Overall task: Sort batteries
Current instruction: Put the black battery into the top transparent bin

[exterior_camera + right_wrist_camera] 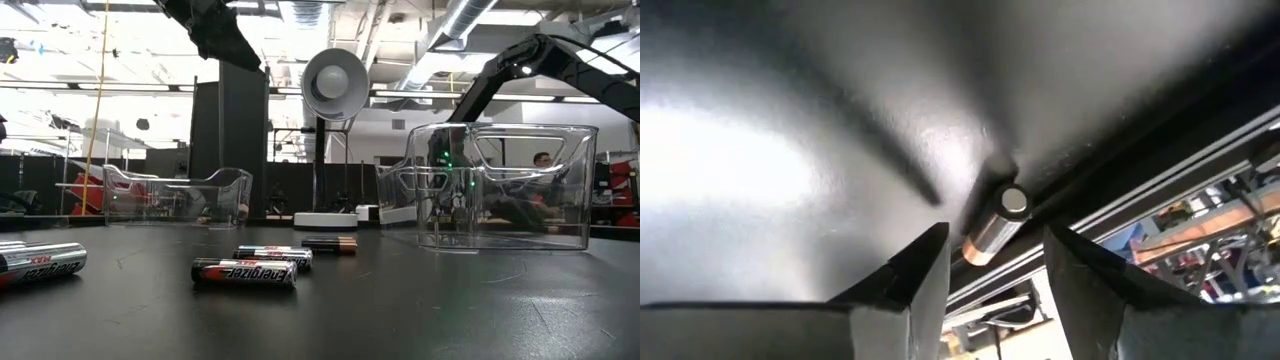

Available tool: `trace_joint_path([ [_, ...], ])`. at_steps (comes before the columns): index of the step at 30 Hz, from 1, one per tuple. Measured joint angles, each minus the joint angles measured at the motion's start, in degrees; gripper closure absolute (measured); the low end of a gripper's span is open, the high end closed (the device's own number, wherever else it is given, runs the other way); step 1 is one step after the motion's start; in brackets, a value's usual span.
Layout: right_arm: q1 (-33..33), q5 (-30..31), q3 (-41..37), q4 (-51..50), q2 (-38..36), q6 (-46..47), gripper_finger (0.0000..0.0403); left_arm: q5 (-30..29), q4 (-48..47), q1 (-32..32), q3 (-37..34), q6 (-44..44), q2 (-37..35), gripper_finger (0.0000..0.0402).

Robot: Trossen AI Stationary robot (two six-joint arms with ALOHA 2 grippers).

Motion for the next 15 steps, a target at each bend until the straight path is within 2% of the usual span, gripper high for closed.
trace_joint_path([
  [8, -0.34, -5.34, -0.02, 0.7, 0.26, -10.23, 0.0248, -0.09, -0.05, 0.01, 0.0, 0.51, -0.02, 0.0285],
  [15, -0.94, -5.66, -0.02, 0.66, 0.22, -14.07, 0.0252, -0.17, -0.11, 0.0, 0.0, 0.53, -0.02, 0.0285],
])
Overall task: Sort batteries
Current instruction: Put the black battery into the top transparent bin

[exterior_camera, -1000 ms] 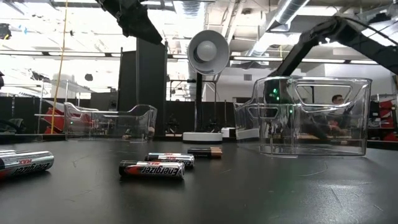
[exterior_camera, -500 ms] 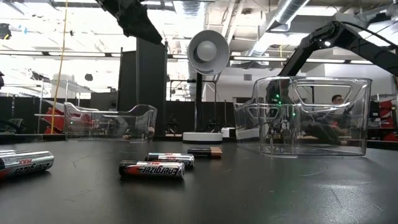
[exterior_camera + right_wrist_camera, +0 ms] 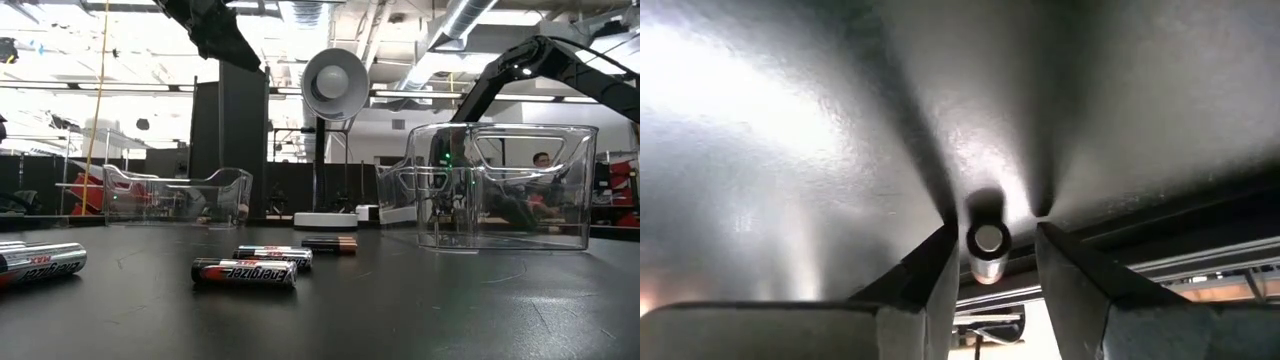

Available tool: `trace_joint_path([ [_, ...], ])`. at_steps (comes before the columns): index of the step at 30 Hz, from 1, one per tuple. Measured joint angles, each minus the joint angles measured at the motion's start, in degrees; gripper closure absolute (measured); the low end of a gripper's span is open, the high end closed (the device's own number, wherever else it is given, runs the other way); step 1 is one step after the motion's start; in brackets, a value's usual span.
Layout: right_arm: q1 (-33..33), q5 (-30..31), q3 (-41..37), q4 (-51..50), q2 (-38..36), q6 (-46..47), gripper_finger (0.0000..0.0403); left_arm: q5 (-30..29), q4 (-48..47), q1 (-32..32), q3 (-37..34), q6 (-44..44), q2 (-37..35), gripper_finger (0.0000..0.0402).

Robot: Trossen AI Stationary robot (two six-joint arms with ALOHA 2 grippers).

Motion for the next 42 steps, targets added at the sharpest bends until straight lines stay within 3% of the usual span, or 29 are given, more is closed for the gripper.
trace_joint_path([
  [10, -0.28, 0.08, -1.21, 2.83, -0.21, 0.56, 0.0263, 0.0, 0.15, 0.02, 0.0, 0.0, 0.0, 0.0285],
  [23, 0.79, 1.13, -4.12, 4.54, -0.36, 2.51, 0.0372, 0.0, 0.09, 0.01, 0.0, -0.01, 0.0, 0.0285],
  [42, 1.77, 1.71, -1.46, 3.4, -3.55, 5.43, 0.0383, 0.0, 0.17, 0.0, 0.0, -0.33, 0.02, 0.0285],
])
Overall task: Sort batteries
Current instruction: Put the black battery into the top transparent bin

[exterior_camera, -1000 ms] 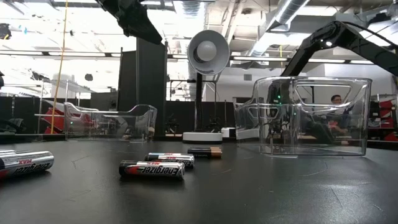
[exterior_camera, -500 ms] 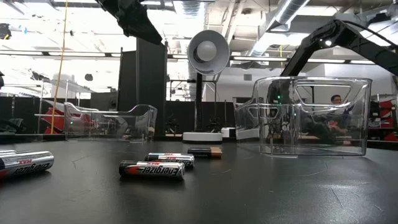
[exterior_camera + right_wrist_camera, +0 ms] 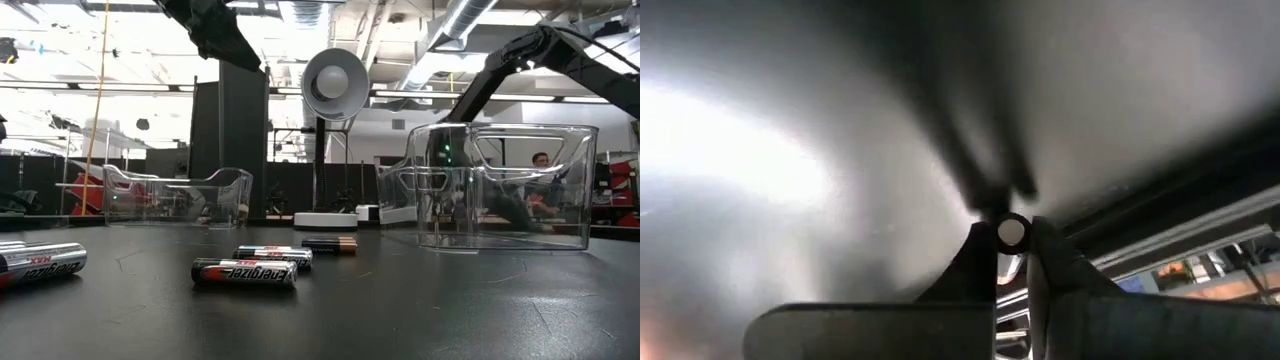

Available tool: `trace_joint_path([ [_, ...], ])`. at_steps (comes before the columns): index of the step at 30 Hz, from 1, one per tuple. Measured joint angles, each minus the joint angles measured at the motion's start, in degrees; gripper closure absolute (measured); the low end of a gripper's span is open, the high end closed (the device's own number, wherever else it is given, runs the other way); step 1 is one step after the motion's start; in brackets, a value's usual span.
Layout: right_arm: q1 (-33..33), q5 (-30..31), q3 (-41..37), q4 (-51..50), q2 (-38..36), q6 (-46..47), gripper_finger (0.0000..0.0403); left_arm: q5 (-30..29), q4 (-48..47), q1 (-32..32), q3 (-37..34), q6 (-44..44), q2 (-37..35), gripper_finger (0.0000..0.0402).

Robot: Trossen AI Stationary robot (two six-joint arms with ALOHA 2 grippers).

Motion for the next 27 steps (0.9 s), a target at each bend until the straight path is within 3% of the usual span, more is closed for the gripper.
trace_joint_path([
  [13, 2.04, 0.03, 0.04, 0.08, -11.13, 0.48, 0.0384, 0.0, 1.03, 0.02, 0.0, -0.13, -0.02, 0.0285],
  [27, 10.25, -0.01, 0.07, 6.72, -30.33, 1.39, 0.0384, 0.0, 2.18, 0.0, 0.0, -2.65, -0.02, 0.0285],
])
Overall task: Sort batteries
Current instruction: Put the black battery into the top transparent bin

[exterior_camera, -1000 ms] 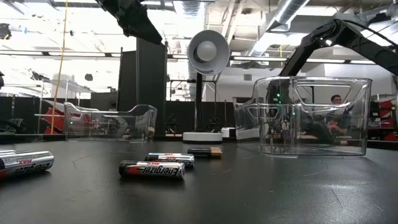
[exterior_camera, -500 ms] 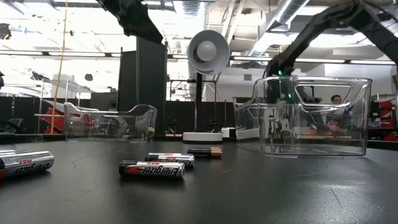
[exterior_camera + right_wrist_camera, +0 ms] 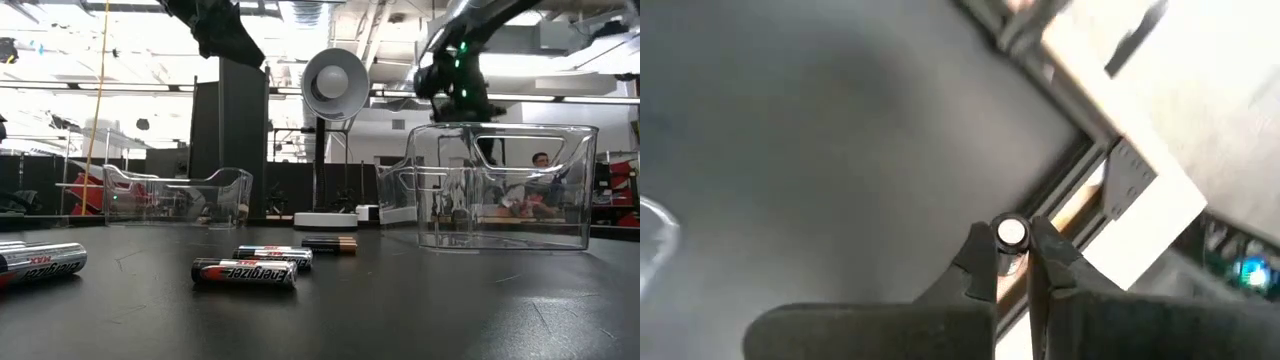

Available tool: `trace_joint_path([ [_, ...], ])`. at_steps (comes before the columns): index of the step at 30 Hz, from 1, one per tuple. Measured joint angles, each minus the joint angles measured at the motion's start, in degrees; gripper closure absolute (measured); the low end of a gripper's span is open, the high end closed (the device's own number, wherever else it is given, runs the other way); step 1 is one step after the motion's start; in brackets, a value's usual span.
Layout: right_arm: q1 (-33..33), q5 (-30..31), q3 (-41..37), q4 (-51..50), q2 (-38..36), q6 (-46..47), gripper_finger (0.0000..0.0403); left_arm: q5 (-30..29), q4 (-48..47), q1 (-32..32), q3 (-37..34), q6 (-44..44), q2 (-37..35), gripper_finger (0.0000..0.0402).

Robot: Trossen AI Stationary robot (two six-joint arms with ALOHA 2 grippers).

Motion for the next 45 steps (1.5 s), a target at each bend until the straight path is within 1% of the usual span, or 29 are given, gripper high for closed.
trace_joint_path([
  [6, 6.2, -0.02, 0.0, 2.86, -7.16, 1.55, 0.0384, 0.15, 1.62, 0.0, 0.0, -2.47, 0.0, 0.0285],
  [11, 12.78, -0.03, 0.0, 5.02, -12.28, 2.94, 0.0384, 0.17, 2.05, 0.02, 0.0, -3.8, 0.0, 0.0285],
  [18, 24.21, -0.03, 0.02, 8.73, -18.38, 4.93, 0.0383, 0.17, 5.22, 0.0, 0.0, -4.63, 0.01, 0.0285],
  [24, 35.14, -0.04, 0.02, 15.47, -21.84, 5.09, 0.0383, 0.17, 8.87, 0.0, 0.0, -4.55, 0.0, 0.0285],
  [30, 45.05, -0.04, 0.02, 26.46, -21.96, 1.1, 0.0383, 0.39, 11.81, 0.01, 0.0, -2.64, 0.48, 0.0284],
  [35, 50.97, -0.09, 0.04, 37.13, -19.95, -4.54, 0.0383, 3.35, 14.8, -0.51, 0.07, -1.06, 1.71, 0.027],
  [37, 52.36, -0.11, 0.04, 39.54, -18.85, -6.3, 0.0383, 4.01, 14.83, -1.06, -0.04, 0.22, 2.0, 0.0258],
  [41, 53.44, -0.1, 0.04, 44.29, -16.06, -9.09, 0.0383, 9.48, 17.68, -2.66, 0.02, 2.72, 2.75, 0.0227],
  [43, 53.69, -0.09, 0.04, 46.43, -14.76, -9.73, 0.0383, 10.73, 18.81, -3.42, 0.02, 4.19, 2.93, 0.0211],
  [45, 53.72, -0.11, 0.04, 46.98, -13.48, -10.46, 0.0383, 10.76, 19.62, -4.11, 0.02, 6.12, 3.29, 0.0195],
])
